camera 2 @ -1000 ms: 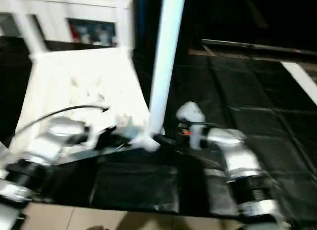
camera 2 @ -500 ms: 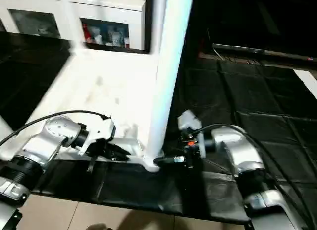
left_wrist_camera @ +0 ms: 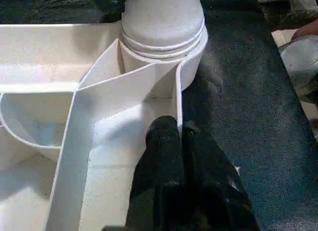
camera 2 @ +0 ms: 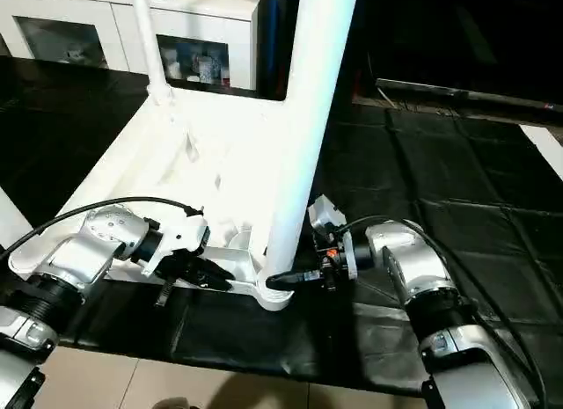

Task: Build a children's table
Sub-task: Rotate leg to tighten

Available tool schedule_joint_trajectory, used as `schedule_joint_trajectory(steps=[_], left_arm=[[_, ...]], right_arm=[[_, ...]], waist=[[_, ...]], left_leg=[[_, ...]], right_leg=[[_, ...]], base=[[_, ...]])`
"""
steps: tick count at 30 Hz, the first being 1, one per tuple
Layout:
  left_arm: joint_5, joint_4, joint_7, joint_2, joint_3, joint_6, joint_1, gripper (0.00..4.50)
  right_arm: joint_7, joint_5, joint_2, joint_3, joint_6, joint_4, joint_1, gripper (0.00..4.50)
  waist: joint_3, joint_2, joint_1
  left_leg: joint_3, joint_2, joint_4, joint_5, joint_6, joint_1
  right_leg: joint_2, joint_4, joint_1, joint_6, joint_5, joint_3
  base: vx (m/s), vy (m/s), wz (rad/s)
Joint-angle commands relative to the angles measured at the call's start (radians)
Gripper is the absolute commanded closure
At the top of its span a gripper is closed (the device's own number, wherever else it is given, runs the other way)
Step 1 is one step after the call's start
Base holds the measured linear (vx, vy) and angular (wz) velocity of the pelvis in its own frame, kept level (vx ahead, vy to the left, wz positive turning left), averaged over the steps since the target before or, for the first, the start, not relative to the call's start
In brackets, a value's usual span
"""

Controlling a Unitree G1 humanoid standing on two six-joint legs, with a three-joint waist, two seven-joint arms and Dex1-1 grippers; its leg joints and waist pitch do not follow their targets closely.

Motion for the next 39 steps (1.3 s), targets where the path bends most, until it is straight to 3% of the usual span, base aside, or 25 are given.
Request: schedule_joint_trajectory(steps=[1,2,3,5,7,8,9,10,11,13,15,17,18,20,23,24,25,29,30,33,34,39], left_arm=[[0.017,0.003,0.008,-0.008,-0.01,-0.007,-0.026,4.5],[0.01,-0.001,0.015,-0.01,-0.003,-0.005,-0.022,4.5],[-0.001,-0.013,0.025,-0.014,0.007,0.009,-0.014,4.5],[-0.011,-0.038,0.051,-0.019,0.021,0.036,0.003,4.5],[-0.024,-0.092,0.112,-0.033,0.044,0.114,0.035,4.5],[-0.024,-0.092,0.112,-0.033,0.044,0.114,0.035,4.5],[-0.035,-0.132,0.189,-0.062,0.07,0.19,0.054,4.5],[-0.041,-0.144,0.231,-0.083,0.084,0.23,0.058,4.5],[-0.048,-0.158,0.292,-0.117,0.104,0.286,0.06,4.5],[-0.049,-0.165,0.342,-0.144,0.116,0.326,0.057,4.5],[-0.025,-0.136,0.477,-0.214,0.138,0.373,0.03,4.5],[-0.011,-0.115,0.548,-0.248,0.15,0.384,0.013,4.5],[0.008,-0.097,0.63,-0.287,0.16,0.4,-0.007,4.5],[0.016,-0.087,0.676,-0.305,0.169,0.403,-0.018,4.5],[0.02,-0.098,0.767,-0.352,0.193,0.436,-0.034,4.5],[0.021,-0.099,0.769,-0.353,0.193,0.437,-0.034,4.5],[0.024,-0.132,0.773,-0.361,0.187,0.465,-0.024,4.5],[0.033,-0.153,0.738,-0.337,0.172,0.466,-0.006,4.5],[0.033,-0.153,0.738,-0.337,0.172,0.466,-0.006,4.5],[0.033,-0.161,0.688,-0.298,0.157,0.449,0.008,4.5],[0.036,-0.164,0.659,-0.277,0.148,0.431,0.014,4.5],[0.029,-0.18,0.534,-0.2,0.121,0.39,0.033,4.5]], right_arm=[[0.01,0.014,-0.003,0.001,0.011,-0.023,-0.004,1.96],[-0.004,0.015,0.002,-0.001,0.014,-0.033,0.005,2.02],[-0.035,0.012,0.01,-0.003,0.022,-0.049,0.02,2.18],[-0.079,0.004,0.022,-0.003,0.024,-0.073,0.043,2.22],[-0.192,-0.022,0.053,-0.012,0.031,-0.101,0.069,2.29],[-0.192,-0.022,0.053,-0.012,0.031,-0.101,0.069,2.33],[-0.313,-0.039,0.091,-0.034,0.053,-0.111,0.076,2.36],[-0.366,-0.044,0.111,-0.045,0.068,-0.111,0.074,2.38],[-0.443,-0.05,0.142,-0.061,0.098,-0.109,0.069,2.38],[-0.511,-0.057,0.168,-0.074,0.138,-0.101,0.058,2.45],[-0.676,-0.094,0.236,-0.084,0.181,-0.075,0.031,2.46],[-0.751,-0.108,0.271,-0.089,0.196,-0.063,0.018,2.47],[-0.858,-0.122,0.33,-0.097,0.22,-0.058,0.002,2.47],[-0.905,-0.129,0.355,-0.1,0.223,-0.051,-0.009,2.47],[-0.969,-0.155,0.403,-0.091,0.202,-0.035,-0.03,2.47],[-0.97,-0.156,0.405,-0.091,0.2,-0.034,-0.03,1.97],[-0.978,-0.169,0.408,-0.08,0.201,-0.038,-0.031,1.85],[-0.95,-0.173,0.388,-0.076,0.194,-0.056,-0.018,1.74],[-0.95,-0.173,0.388,-0.076,0.194,-0.056,-0.018,1.39],[-0.904,-0.177,0.351,-0.071,0.14,-0.08,0.007,1.36],[-0.873,-0.169,0.332,-0.074,0.12,-0.086,0.017,1.11],[-0.781,-0.142,0.251,-0.118,0.051,-0.077,0.025,0.73]], waist=[[-0.067,-0.002,-0.006],[-0.067,-0.001,-0.006],[-0.067,0.007,-0.004],[-0.068,0.002,-0.006],[-0.065,0.018,-0.011],[-0.062,0.012,-0.014],[-0.063,0.011,-0.016],[-0.058,0.013,-0.023],[-0.057,0.015,-0.035],[-0.058,0.012,-0.05],[-0.06,0.011,-0.064],[-0.06,0.008,-0.077],[-0.061,0.007,-0.079],[-0.062,0.01,-0.081],[-0.066,0.014,-0.083],[-0.068,0.015,-0.083],[-0.069,0.016,-0.082],[-0.071,0.017,-0.082],[-0.071,0.017,-0.082],[-0.069,0.021,-0.081],[-0.069,0.019,-0.079],[-0.067,0.021,-0.082]], left_leg=[[0.002,0.03,-0.07,-0.18,0.028,0.006],[0.002,0.029,-0.07,-0.184,0.026,0.007],[0.001,0.03,-0.071,-0.186,0.022,0.007],[0.001,0.029,-0.071,-0.187,0.017,0.007],[-0.003,0.031,-0.077,-0.218,-0.005,0.009],[-0.002,0.028,-0.078,-0.253,-0.008,0.012],[-0.003,0.027,-0.079,-0.261,-0.011,0.012],[-0.008,0.026,-0.084,-0.271,-0.022,0.006],[-0.009,0.025,-0.085,-0.295,-0.038,0.011],[-0.014,0.018,-0.086,-0.296,-0.04,0.004],[-0.013,0.017,-0.084,-0.267,-0.031,-0.001],[-0.009,0.011,-0.077,-0.265,-0.024,0.006],[-0.009,0.009,-0.076,-0.252,-0.016,0.003],[-0.01,0.01,-0.077,-0.24,-0.013,0.003],[-0.009,0.013,-0.077,-0.226,-0.009,0.004],[-0.008,0.013,-0.077,-0.206,-0.002,0.002],[-0.007,0.013,-0.077,-0.198,0.001,0.001],[-0.004,0.013,-0.074,-0.159,0.022,0.0],[-0.004,0.013,-0.075,-0.157,0.024,0.0],[-0.003,0.013,-0.076,-0.173,0.024,0.001],[-0.005,0.015,-0.076,-0.184,0.027,0.0],[-0.004,0.017,-0.078,-0.211,0.026,0.003]], right_leg=[[-0.068,-0.068,0.052,-0.205,-0.229,0.045],[-0.068,-0.068,0.052,-0.204,-0.232,0.045],[-0.068,-0.068,0.052,-0.203,-0.232,0.045],[-0.067,-0.068,0.053,-0.199,-0.224,0.046],[-0.069,-0.068,0.05,-0.198,-0.237,0.047],[-0.067,-0.078,0.05,-0.19,-0.286,0.045],[-0.068,-0.078,0.051,-0.184,-0.307,0.045],[-0.068,-0.08,0.052,-0.171,-0.346,0.044],[-0.067,-0.084,0.049,-0.164,-0.381,0.044],[-0.068,-0.092,0.056,-0.137,-0.438,0.039],[-0.065,-0.093,0.058,-0.127,-0.42,0.04],[-0.063,-0.099,0.049,-0.129,-0.431,0.041],[-0.063,-0.1,0.05,-0.12,-0.44,0.042],[-0.061,-0.102,0.05,-0.114,-0.432,0.041],[-0.058,-0.094,0.05,-0.136,-0.343,0.043],[-0.058,-0.089,0.053,-0.152,-0.288,0.044],[-0.057,-0.087,0.055,-0.158,-0.264,0.044],[-0.058,-0.08,0.061,-0.187,-0.175,0.045],[-0.058,-0.08,0.061,-0.19,-0.169,0.045],[-0.059,-0.083,0.06,-0.191,-0.189,0.045],[-0.061,-0.085,0.062,-0.185,-0.203,0.044],[-0.06,-0.086,0.058,-0.191,-0.227,0.046]], base=[[0.0,0.0,0.0],[0.0,0.0,0.0],[0.0,0.0,0.0],[0.0,0.0,0.0],[0.0,0.0,0.0],[0.0,0.0,0.0],[0.0,0.0,0.0],[0.0,0.0,0.0],[0.0,0.0,0.0],[0.0,0.0,0.0],[0.0,0.0,0.0],[0.0,0.0,0.0],[0.0,0.0,0.0],[0.0,0.0,0.0],[0.0,0.0,0.0],[0.0,0.0,0.0],[0.0,0.0,0.0],[0.0,0.0,0.0],[0.0,0.0,0.0],[0.0,0.0,0.0],[0.0,0.0,0.0],[0.0,0.0,0.0]])
